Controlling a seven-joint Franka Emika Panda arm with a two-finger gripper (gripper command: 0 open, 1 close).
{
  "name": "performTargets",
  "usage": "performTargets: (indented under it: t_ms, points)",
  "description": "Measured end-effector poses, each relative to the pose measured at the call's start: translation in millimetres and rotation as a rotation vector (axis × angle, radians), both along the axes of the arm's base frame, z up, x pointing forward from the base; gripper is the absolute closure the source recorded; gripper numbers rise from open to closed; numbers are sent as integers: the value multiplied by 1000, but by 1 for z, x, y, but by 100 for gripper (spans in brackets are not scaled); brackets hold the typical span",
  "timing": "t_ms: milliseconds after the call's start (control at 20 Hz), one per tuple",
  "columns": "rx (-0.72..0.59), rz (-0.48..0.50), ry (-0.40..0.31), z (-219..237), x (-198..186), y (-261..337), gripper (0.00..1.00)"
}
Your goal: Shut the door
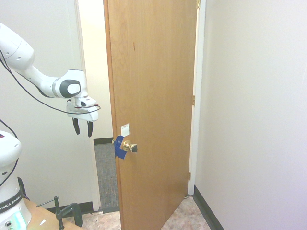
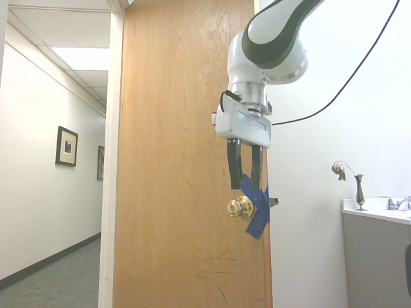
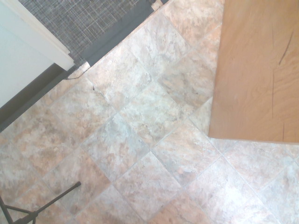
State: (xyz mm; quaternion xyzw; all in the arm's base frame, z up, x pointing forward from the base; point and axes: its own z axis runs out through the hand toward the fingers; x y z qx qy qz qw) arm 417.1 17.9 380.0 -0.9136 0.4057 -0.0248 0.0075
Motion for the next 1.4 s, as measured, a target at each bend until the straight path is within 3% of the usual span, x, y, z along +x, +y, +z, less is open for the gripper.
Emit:
performTargets:
  t_ms: [350, 650, 1400]
  points:
    - [1, -47, -52, 19, -1, -7, 0]
    - [-26, -208, -119, 64, -19, -57, 0]
    - [56, -613, -120, 75, -87, -229, 0]
